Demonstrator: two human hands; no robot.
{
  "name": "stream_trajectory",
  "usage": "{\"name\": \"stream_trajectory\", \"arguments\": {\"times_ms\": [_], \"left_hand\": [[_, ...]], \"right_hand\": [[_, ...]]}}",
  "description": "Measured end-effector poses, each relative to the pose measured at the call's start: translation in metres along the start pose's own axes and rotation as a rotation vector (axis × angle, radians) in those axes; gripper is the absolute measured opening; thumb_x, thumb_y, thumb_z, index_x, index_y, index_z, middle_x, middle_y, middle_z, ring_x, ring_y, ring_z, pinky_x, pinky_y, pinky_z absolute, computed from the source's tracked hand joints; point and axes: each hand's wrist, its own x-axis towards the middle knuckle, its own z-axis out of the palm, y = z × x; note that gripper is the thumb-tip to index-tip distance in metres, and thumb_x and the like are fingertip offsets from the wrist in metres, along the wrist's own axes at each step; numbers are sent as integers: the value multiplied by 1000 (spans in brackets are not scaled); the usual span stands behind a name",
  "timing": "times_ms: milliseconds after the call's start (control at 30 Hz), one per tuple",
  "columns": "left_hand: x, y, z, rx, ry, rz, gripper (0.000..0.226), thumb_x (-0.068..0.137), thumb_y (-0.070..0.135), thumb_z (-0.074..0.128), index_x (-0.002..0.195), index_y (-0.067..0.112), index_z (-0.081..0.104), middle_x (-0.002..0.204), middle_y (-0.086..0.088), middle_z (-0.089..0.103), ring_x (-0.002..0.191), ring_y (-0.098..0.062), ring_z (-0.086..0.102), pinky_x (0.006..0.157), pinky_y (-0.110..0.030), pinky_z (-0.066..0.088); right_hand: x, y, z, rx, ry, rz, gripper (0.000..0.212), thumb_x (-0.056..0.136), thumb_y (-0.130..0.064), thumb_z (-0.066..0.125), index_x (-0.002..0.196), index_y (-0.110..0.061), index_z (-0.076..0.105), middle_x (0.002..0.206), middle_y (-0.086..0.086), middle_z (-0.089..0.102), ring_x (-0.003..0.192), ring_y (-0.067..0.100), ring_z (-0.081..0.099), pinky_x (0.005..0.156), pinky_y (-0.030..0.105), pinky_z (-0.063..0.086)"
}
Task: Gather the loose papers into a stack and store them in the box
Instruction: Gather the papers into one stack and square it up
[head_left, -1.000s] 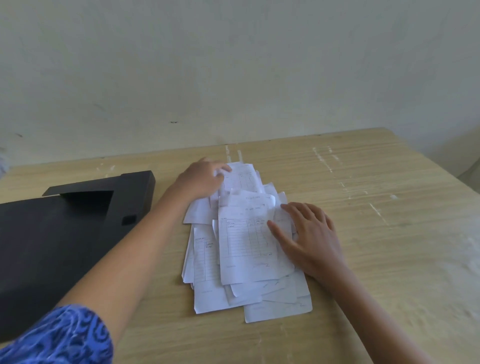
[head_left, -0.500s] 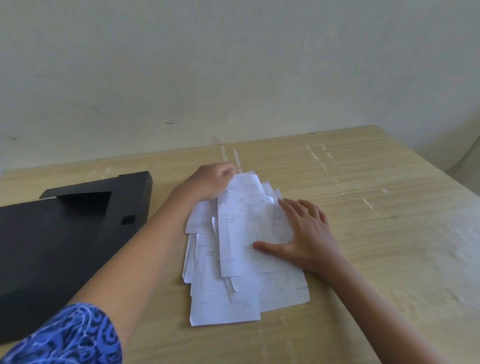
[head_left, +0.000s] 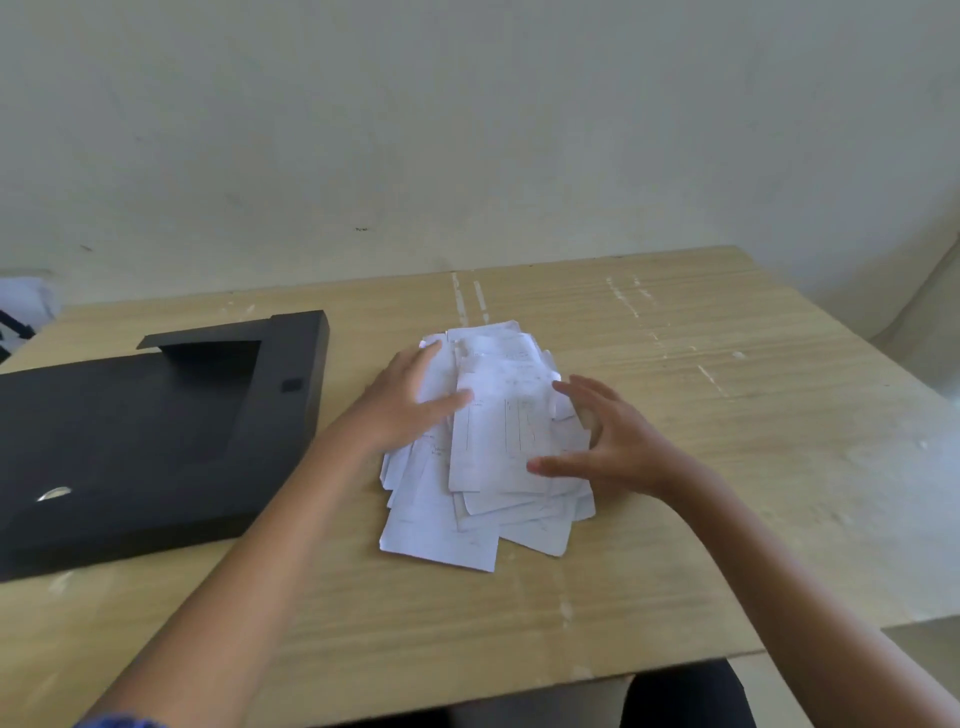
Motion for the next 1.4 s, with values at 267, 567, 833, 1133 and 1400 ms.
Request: {"name": "stream_trajectory", "arguments": {"times_ms": [267,567,833,1133,1400], "left_hand": [[-63,-18,23,110,72,68,105,77,73,71,161,39,17,169,12,5,155,-9,11,119,-36,26],[-25,-13,35,162,423,-75,62,102,62,26,160,40,21,167,7,26,150,-29,25,116,-48,31],[-10,-5,34,196,420,-64,28,96,60,47,101,41,67,128,23,61,128,-24,47,98,-44,32],[14,3,41,316,220,-188,51,101,56,30,151,51,33,165,8,22,146,-30,17,115,-48,16],[1,-13,43,317,378,-157,48,104,49,34,146,29,45,160,-1,36,144,-32,26,115,-46,27]], "right_hand": [[8,12,20,-100,147,-74,99,56,-64,83,142,-31,47,144,-7,49,130,19,43,107,39,40],[26,2,18,-146,153,84,86,67,-64,76,141,-29,50,140,-5,56,137,24,32,112,39,30],[13,8,7,-135,-163,27,143,30,-69,84,154,-35,22,158,-14,20,146,13,1,123,45,12],[20,11,5,-147,-64,-9,97,62,-45,89,146,-38,42,156,-9,32,144,20,14,120,43,18],[29,14,13,-104,134,22,67,78,-56,70,137,-28,56,140,-8,54,135,24,38,114,43,31]]}}
